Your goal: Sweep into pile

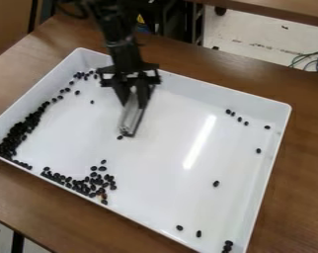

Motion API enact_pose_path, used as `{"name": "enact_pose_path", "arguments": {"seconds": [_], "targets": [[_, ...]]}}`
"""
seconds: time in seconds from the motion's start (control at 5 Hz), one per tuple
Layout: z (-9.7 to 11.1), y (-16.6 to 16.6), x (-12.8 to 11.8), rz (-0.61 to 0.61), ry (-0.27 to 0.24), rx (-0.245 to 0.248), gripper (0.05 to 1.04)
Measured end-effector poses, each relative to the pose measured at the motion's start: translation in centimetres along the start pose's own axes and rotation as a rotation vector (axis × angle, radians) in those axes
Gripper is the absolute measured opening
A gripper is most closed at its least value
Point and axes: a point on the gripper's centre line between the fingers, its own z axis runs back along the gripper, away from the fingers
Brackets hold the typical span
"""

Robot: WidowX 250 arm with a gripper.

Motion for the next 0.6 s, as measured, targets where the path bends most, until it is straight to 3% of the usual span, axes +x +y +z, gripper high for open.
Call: {"name": "enact_pose_path", "arguments": {"seconds": [0.2,0.6], "targets": [[0.8,4.1,0.5,0.157,-0.065,-0.013,0.352],[0.9,8.8,-2.5,0.481,-0.165,-0.024,0.352]]}}
